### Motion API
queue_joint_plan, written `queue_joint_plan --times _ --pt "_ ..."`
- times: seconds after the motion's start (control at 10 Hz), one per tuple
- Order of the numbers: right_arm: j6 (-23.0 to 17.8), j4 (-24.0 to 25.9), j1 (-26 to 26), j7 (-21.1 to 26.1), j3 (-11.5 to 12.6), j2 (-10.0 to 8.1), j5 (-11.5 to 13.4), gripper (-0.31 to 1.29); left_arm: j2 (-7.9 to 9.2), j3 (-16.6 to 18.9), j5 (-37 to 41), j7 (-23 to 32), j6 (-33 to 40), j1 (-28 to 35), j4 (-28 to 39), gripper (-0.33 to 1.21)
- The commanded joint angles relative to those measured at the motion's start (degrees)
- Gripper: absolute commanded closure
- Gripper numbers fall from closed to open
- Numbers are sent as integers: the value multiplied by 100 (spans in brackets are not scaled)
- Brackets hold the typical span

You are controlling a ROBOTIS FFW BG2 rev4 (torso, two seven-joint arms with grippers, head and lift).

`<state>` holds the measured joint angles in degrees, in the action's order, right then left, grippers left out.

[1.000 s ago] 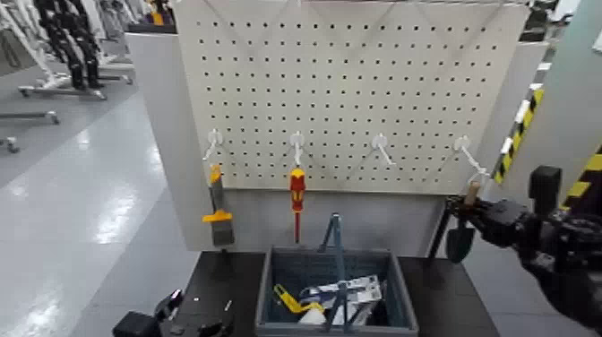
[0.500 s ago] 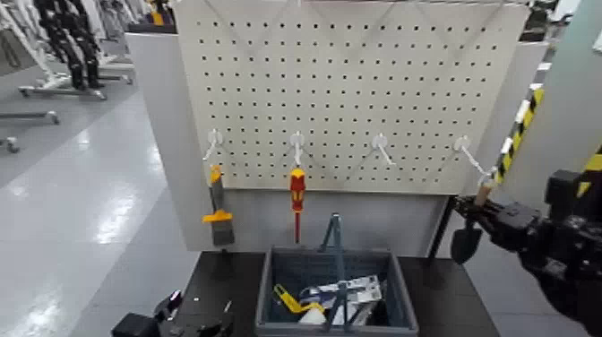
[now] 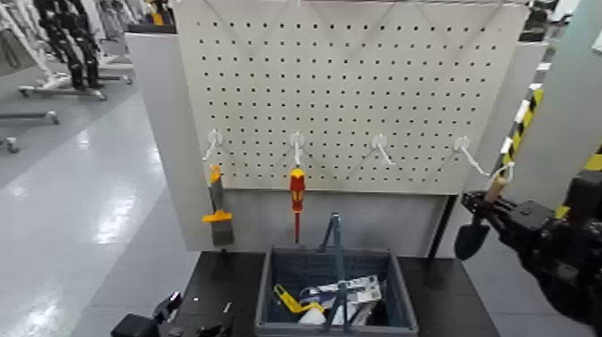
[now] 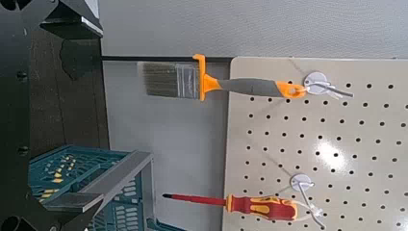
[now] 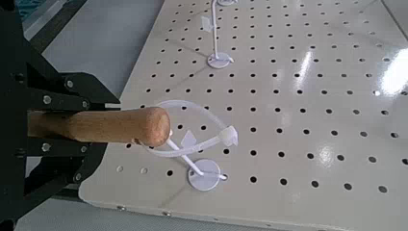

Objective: Put the tool with the wooden handle into the crate.

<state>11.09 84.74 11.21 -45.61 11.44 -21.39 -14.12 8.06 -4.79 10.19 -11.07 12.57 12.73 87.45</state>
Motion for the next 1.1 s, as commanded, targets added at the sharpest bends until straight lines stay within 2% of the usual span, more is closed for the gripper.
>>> queue_joint_plan --times 0.1,0.5,0.6,0.8,1.1 --pt "130 298 -111 -9 -36 56 -153 119 3 -4 0 0 0 -7 0 11" --pt "271 737 -374 -79 -27 188 -733 119 3 -4 0 0 -18 -7 0 11" --pt "262 790 -445 -97 -63 232 -952 119 3 -13 0 0 -18 -16 -9 11" --pt "209 834 -559 -132 -71 355 -1234 119 3 -22 0 0 -35 -25 -9 11" --pt "60 790 -647 -150 -124 539 -1489 119 3 -39 0 0 -53 -51 -18 11"
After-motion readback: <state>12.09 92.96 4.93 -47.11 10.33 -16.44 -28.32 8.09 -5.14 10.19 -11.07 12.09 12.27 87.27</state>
